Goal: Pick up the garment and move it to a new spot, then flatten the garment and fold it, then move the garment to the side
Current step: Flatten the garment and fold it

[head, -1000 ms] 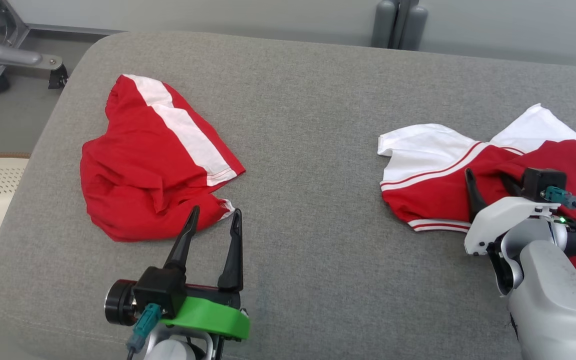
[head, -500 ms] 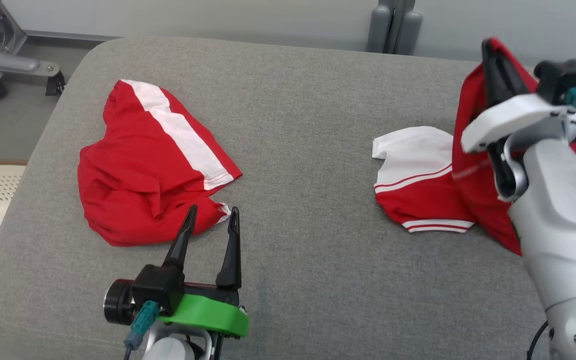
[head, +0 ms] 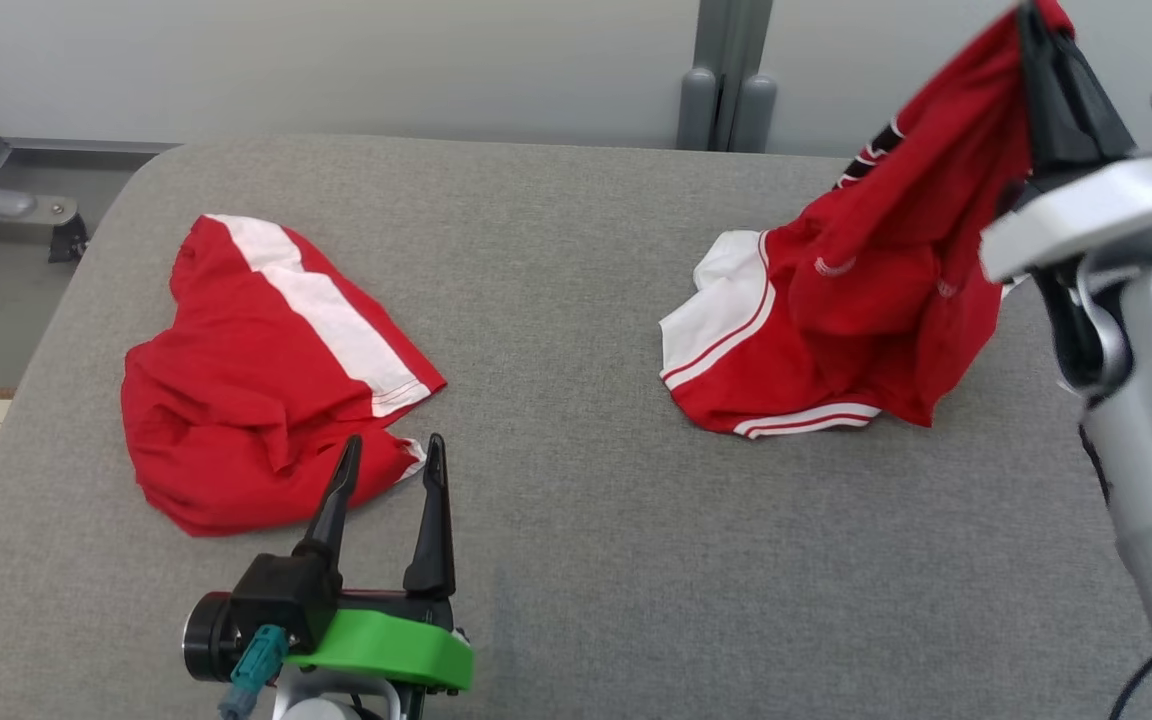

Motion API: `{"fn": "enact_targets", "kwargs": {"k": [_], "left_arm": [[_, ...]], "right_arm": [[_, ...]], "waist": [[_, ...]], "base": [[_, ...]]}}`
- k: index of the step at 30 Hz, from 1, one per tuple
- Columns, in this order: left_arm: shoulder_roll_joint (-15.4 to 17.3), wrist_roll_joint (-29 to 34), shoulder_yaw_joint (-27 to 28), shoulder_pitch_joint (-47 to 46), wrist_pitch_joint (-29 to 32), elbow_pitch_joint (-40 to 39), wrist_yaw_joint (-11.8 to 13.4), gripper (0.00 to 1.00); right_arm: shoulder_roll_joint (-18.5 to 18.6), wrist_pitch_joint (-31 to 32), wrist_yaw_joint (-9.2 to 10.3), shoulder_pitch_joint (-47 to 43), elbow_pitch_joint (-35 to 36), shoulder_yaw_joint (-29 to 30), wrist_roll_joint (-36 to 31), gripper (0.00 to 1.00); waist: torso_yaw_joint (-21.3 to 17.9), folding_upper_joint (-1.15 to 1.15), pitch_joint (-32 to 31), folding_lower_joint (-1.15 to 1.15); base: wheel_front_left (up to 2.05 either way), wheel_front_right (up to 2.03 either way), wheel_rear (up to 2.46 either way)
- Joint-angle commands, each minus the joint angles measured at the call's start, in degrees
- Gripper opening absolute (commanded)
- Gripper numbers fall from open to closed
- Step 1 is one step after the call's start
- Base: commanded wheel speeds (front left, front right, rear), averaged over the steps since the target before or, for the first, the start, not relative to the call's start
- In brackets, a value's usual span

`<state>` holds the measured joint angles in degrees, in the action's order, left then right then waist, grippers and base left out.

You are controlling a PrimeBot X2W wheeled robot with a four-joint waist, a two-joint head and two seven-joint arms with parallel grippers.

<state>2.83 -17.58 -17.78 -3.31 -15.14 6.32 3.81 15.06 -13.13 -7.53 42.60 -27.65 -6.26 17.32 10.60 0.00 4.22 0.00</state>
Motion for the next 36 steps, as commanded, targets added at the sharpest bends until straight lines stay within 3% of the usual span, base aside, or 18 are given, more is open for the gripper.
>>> {"fn": "enact_targets", "kwargs": {"k": [1,4,10,11,12,18,23,31,36], "left_arm": [[0.1,-0.2,0.3,0.8,0.0,-0.2,0.1,1.00],[0.1,0.5,0.5,0.7,0.0,0.0,-0.4,1.00],[0.1,1.0,0.5,-1.2,0.0,0.3,-0.6,1.00],[0.1,1.0,0.4,-1.3,0.0,0.3,-0.6,1.00],[0.1,1.1,0.4,-1.4,0.0,0.5,-0.7,1.00],[0.1,1.7,0.6,-2.1,0.0,1.1,-0.9,1.00],[0.1,1.7,0.9,-2.5,0.0,1.3,-0.9,1.00],[0.1,1.7,1.9,-2.9,0.0,-1.7,-0.9,1.00],[0.1,1.6,2.2,-2.5,0.0,-4.3,-1.2,1.00]], "right_arm": [[1.7,0.8,0.07,-3.5,0.7,2.8,1.1,0.00],[4.3,4.5,0.05,-12.0,-0.5,11.7,2.1,0.00],[5.3,11.5,0.04,-19.8,-6.4,21.0,2.8,0.00],[5.3,12.2,0.03,-20.5,-7.3,21.5,2.2,0.21],[5.2,12.9,0.04,-21.0,-8.3,22.2,1.6,1.00],[3.7,14.0,0.04,-21.5,-11.0,23.9,-3.0,1.00],[2.6,13.1,0.04,-20.7,-7.5,23.3,-3.2,1.00],[-0.8,6.3,0.04,-25.7,9.8,12.8,3.4,1.00],[-2.4,2.6,0.04,-30.6,16.4,6.5,5.1,1.00]], "waist": [[-2.2,0.00,-0.8,0.00],[-4.9,0.00,-0.4,0.00],[-7.7,0.00,1.1,0.00],[-8.1,0.00,1.3,0.00],[-8.5,0.00,1.4,0.00],[-10.8,0.00,1.7,0.00],[-11.8,0.00,1.7,0.00],[-12.4,0.00,1.1,0.00],[-11.5,0.00,0.5,0.00]], "base": [[0.00,0.00,0.00],[0.00,0.00,0.00],[0.00,0.00,0.00],[0.00,0.00,0.00],[0.00,0.00,0.00],[0.00,0.00,0.00],[0.00,0.00,0.00],[0.00,0.00,0.00],[0.00,0.00,0.00]]}}
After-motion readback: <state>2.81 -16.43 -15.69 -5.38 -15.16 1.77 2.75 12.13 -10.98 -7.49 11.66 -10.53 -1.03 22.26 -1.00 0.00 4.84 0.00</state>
